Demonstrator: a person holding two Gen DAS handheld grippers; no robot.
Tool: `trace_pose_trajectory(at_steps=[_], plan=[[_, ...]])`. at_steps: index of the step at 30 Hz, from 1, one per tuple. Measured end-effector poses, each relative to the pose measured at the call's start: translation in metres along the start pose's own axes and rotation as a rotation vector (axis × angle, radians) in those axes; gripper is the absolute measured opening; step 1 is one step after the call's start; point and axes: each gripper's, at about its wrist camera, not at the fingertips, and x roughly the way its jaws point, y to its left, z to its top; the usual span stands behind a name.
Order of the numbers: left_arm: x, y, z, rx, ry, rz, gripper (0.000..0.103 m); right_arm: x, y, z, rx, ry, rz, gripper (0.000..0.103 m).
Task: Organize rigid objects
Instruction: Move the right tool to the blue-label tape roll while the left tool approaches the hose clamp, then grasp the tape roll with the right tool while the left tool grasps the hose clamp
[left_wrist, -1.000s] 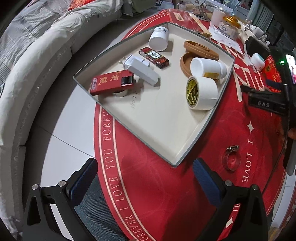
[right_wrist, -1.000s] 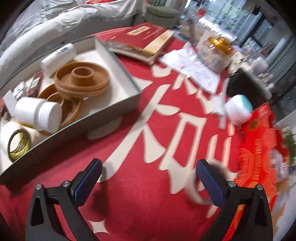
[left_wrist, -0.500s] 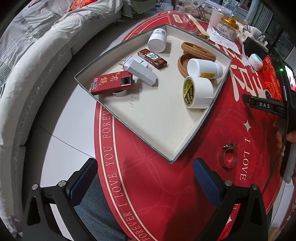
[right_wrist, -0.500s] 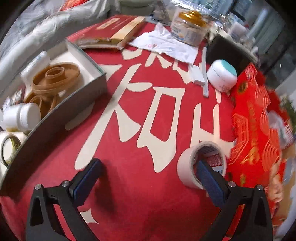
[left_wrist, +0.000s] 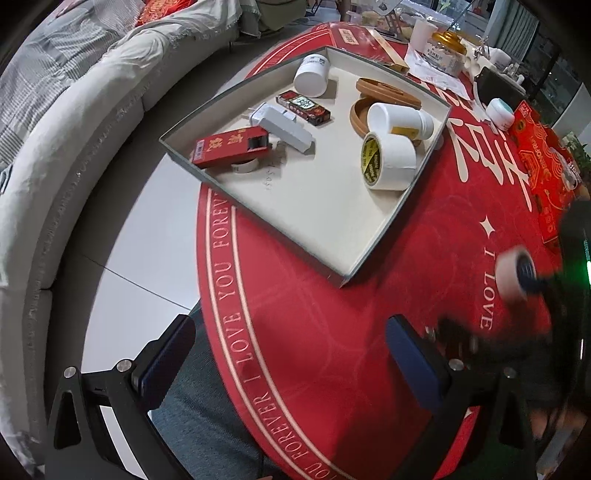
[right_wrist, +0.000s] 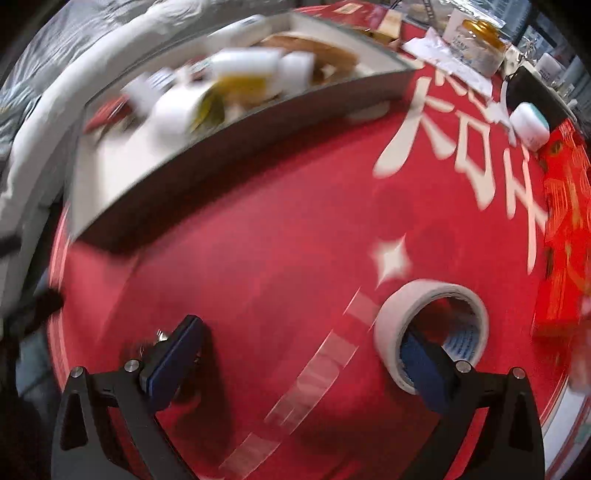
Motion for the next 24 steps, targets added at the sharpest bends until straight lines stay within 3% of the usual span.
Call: trace_pose_trajectory(at_steps=[5, 11, 14, 21, 24], plan=[[-0.001, -0.002, -0.009, 0.015, -0.004, -0.006, 0.103, -0.014, 0.015, -0.044, 0.054, 0.006, 0.008, 0.102], [-0.004, -0.030, -0.024, 0.120, -0.001, -0.027, 0.103, -0.052, -0.027, -0.080, 0.289, -0.121, 0.057, 0.102], [-0.002, -0.054, -0.033, 0.178, 0.003, -0.030, 0.103, -0.064, -0.041, -0.092, 0.341, -0.152, 0.006, 0.102], [0.005, -0.086, -0.040, 0.246, 0.012, -0.026, 0.103, -0.070, -0.075, -0.127, 0.483, -0.126, -0.050, 0.102], [0.013, -0.092, -0.039, 0.236, 0.032, -0.023, 0.103, -0.061, -0.083, -0.120, 0.507, -0.102, -0.043, 0.102]])
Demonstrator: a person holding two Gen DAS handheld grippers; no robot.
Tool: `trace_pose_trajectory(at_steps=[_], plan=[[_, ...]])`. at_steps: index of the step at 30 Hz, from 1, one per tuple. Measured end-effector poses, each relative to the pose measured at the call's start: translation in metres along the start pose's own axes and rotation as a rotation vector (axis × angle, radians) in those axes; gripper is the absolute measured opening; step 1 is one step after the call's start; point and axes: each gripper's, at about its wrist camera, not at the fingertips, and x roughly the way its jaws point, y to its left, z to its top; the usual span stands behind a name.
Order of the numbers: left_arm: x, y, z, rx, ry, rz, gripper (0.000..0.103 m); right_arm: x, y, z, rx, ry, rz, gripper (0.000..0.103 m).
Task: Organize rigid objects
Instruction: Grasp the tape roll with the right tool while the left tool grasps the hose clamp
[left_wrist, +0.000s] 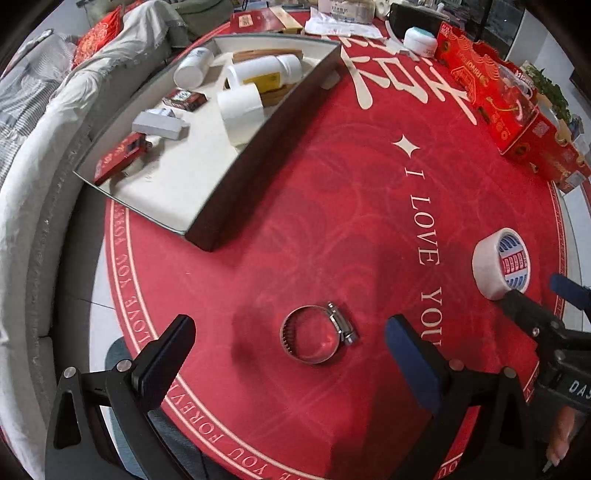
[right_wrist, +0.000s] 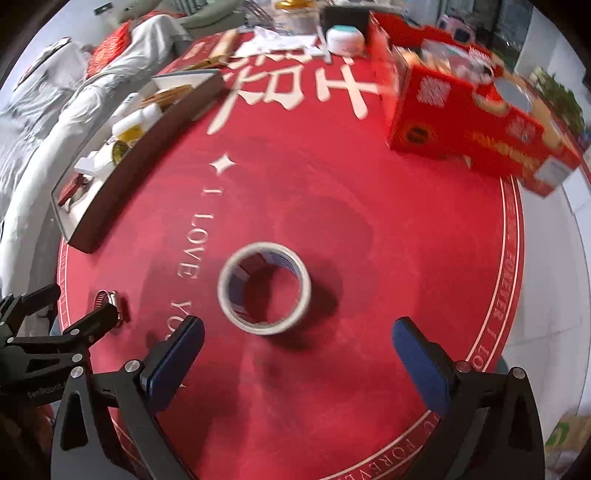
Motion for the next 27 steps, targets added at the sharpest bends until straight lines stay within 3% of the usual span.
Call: trace_pose_trajectory(at_steps=[6, 9, 11, 15, 27], plan=[[0.020, -0.004, 0.002, -0.045, 0.046, 0.019, 0.103, 0.019, 0.017, 0.014, -0.044, 0.030, -0.044, 0.102], [0.026, 0.007, 0.002, -0.109, 0.059, -0.032, 0.103, 0.031, 0.015, 0.024, -0.013, 0.077, -0.041, 0.102], [0.025, 0.008, 0.002, -0.109, 0.046, -0.027, 0.103, 0.041, 0.012, 0.028, 0.012, 0.122, -0.037, 0.103], [0.022, 0.010, -0.003, -0.117, 0.013, -0.025, 0.103, 0.043, 0.019, 0.031, -0.033, 0.114, -0.090, 0.103], [0.018, 0.008, -0.018, -0.123, -0.019, -0.021, 0.103, 0.042, 0.019, 0.042, -0.030, 0.125, -0.086, 0.103]])
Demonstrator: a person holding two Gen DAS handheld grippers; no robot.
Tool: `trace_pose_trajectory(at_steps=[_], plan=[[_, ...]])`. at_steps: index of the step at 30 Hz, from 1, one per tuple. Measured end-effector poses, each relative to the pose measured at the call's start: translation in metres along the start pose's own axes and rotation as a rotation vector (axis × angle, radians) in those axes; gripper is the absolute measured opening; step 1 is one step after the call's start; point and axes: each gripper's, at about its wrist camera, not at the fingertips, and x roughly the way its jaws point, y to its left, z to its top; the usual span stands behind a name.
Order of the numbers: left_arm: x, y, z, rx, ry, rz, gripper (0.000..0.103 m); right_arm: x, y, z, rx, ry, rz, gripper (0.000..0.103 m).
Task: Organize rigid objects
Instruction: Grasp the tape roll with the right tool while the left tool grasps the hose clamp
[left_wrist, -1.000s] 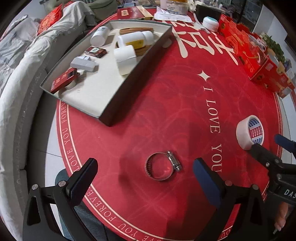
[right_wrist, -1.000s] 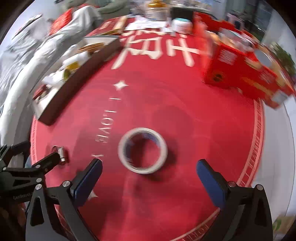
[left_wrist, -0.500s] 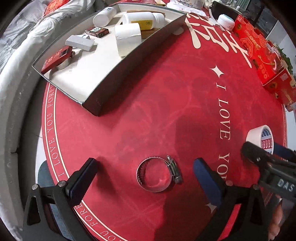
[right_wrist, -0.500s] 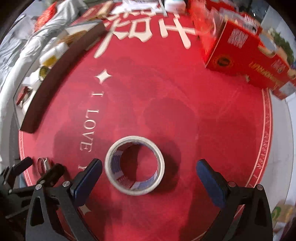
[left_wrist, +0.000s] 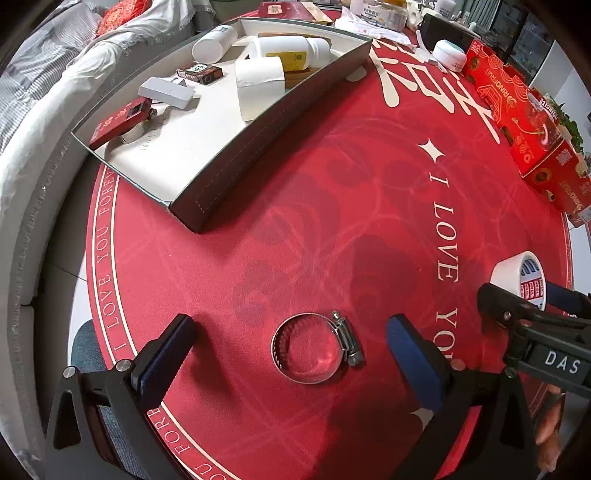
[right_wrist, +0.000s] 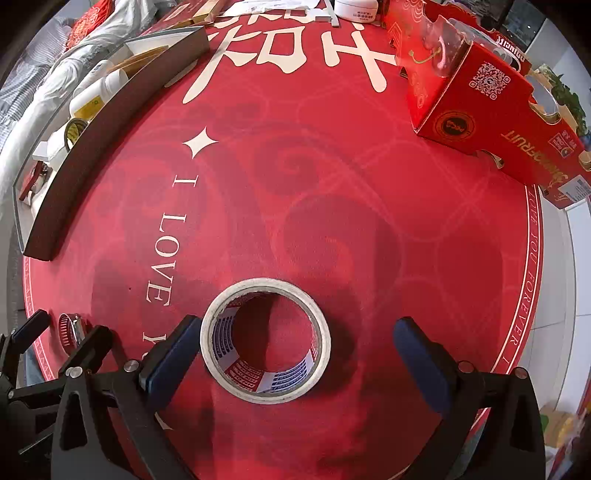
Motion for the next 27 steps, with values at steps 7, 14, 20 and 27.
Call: trace_pose_trajectory(at_steps=[7, 14, 20, 27], plan=[[-0.002, 0.001, 0.001, 0.000, 0.002, 0.000, 0.103, -0.003, -0.003, -0.008, 0.006, -0.037, -0.003, 0.103], [0.004, -0.003, 0.011, -0.008, 0.038, 0.006, 0.103, 0.002, 0.000, -0.006, -0.015, -0.013, -0.002, 0.103], [-0.001, -0.012, 0.016, 0.042, 0.043, -0.013, 0.080, -0.002, 0.005, 0.005, -0.041, 0.015, -0.002, 0.092], [-0.010, -0.019, 0.019, 0.086, 0.042, -0.051, 0.045, -0.010, 0.016, 0.007, -0.086, 0.006, 0.006, 0.054]])
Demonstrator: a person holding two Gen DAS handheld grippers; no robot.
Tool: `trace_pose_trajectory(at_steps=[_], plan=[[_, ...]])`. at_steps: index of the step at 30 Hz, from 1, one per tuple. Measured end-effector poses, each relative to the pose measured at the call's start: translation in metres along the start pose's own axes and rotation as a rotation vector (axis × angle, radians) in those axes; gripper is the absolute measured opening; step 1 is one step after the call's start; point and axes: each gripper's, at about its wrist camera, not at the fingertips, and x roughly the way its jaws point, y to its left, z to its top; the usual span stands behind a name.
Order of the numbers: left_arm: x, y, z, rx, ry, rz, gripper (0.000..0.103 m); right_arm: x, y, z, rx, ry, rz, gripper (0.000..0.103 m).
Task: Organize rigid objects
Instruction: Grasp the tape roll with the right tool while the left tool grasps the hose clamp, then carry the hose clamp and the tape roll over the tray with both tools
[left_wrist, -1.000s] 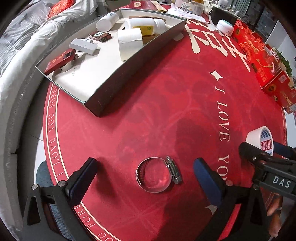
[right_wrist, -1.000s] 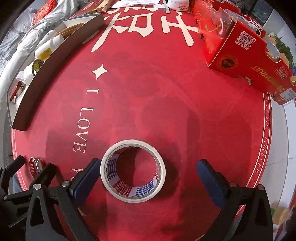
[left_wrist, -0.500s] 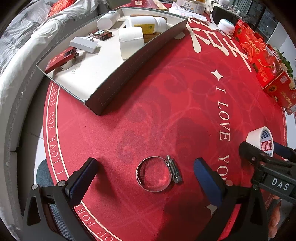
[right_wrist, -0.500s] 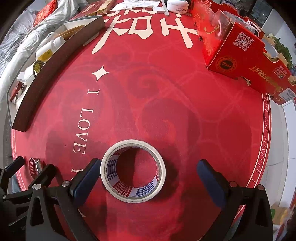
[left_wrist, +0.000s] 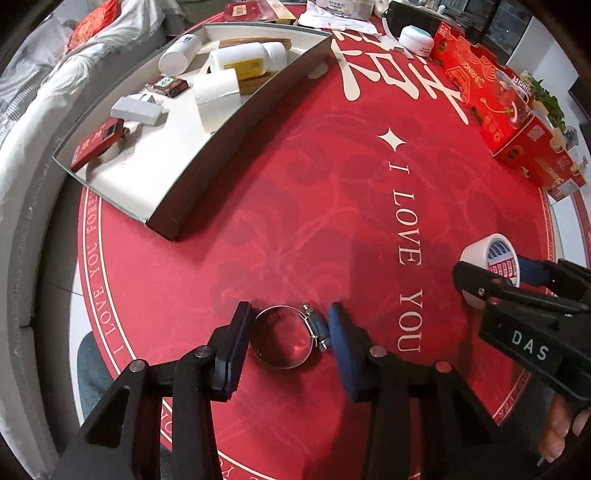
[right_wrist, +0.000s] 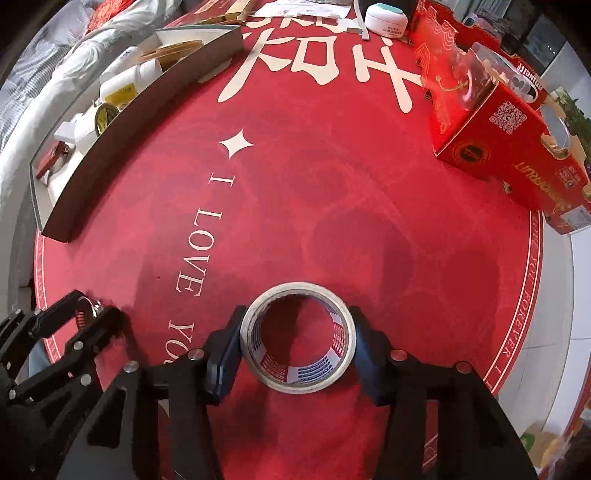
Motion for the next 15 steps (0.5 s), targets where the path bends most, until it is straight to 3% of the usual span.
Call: trace_pose_trajectory(at_steps=[6, 15], plan=[[-0.017, 0.016, 0.006, -0.051, -0.024, -0.001, 0.045, -0.004, -0.010, 0.002, 0.052, 0.022, 0.042, 0.054], [-0.067, 0.029, 0.023, -0.093, -0.141, -0.027, 0.045, -0.045, -0.008, 0.032, 0.067, -0.069, 0.099, 0.054]])
